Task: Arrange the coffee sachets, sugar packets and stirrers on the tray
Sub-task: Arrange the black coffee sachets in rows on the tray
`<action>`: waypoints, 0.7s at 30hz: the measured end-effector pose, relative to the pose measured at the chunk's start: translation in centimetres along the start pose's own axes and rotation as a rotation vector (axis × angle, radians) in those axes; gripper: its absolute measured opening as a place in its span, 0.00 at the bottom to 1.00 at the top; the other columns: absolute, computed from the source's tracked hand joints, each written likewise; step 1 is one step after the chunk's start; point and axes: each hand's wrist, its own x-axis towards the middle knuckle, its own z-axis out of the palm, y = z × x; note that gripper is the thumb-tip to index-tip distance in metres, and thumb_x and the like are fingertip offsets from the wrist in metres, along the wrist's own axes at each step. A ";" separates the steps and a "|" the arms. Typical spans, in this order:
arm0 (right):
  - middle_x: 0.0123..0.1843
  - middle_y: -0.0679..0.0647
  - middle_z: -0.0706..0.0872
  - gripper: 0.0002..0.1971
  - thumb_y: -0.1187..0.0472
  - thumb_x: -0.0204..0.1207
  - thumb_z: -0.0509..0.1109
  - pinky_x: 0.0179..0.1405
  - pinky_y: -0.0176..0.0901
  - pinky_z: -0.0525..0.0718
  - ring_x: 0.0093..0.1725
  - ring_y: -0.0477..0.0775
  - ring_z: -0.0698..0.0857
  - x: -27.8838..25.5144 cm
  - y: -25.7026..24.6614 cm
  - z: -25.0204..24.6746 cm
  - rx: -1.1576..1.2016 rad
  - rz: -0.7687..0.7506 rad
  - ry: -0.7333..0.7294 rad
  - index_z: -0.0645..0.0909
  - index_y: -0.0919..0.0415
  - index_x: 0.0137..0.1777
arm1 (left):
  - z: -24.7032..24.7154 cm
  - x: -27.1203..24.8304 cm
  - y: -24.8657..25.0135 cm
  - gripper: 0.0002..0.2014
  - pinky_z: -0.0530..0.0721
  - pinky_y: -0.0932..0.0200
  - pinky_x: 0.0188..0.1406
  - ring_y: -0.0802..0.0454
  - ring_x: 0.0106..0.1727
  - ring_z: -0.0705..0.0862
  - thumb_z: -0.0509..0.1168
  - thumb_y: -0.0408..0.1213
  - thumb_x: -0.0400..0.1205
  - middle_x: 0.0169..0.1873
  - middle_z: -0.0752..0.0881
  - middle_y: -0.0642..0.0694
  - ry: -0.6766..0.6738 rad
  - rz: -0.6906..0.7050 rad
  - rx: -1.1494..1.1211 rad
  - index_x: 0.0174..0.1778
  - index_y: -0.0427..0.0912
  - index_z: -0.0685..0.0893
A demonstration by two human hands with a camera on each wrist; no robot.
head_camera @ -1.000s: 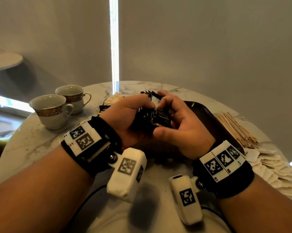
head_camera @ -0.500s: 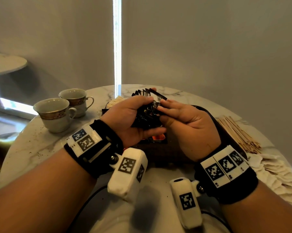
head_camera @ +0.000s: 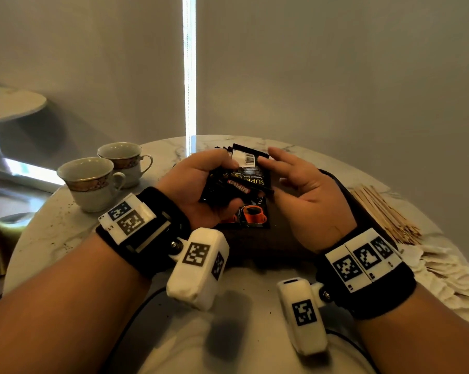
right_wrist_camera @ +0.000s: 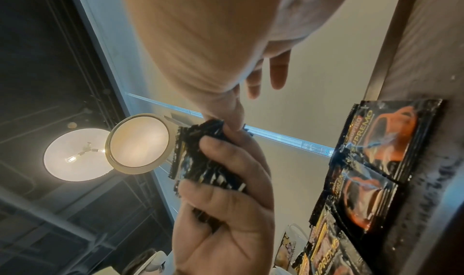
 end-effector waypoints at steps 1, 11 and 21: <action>0.75 0.44 0.80 0.24 0.73 0.78 0.72 0.70 0.29 0.77 0.75 0.38 0.77 0.1 0.1 0.0 0.006 0.005 0.027 0.84 0.42 0.64 | -0.1 0.0 0.0 0.27 0.82 0.62 0.16 0.46 0.41 0.89 0.67 0.36 0.71 0.54 0.87 0.34 0.001 -0.017 0.012 0.68 0.37 0.79; 0.60 0.46 0.88 0.08 0.74 0.76 0.73 0.54 0.27 0.83 0.59 0.35 0.87 -0.3 -1.0 0.2 0.099 0.014 0.104 0.89 0.62 0.50 | -1.0 -0.1 0.9 0.24 0.81 0.63 0.15 0.45 0.40 0.87 0.69 0.39 0.73 0.46 0.88 0.34 -0.015 -0.103 0.144 0.65 0.37 0.78; 0.34 0.51 0.89 0.05 0.69 0.82 0.69 0.20 0.32 0.77 0.24 0.44 0.80 0.1 -0.6 1.6 0.493 0.435 0.289 0.80 0.59 0.51 | -1.4 1.0 0.3 0.28 0.89 0.50 0.34 0.39 0.48 0.91 0.74 0.30 0.70 0.53 0.91 0.39 0.049 0.212 0.166 0.68 0.49 0.81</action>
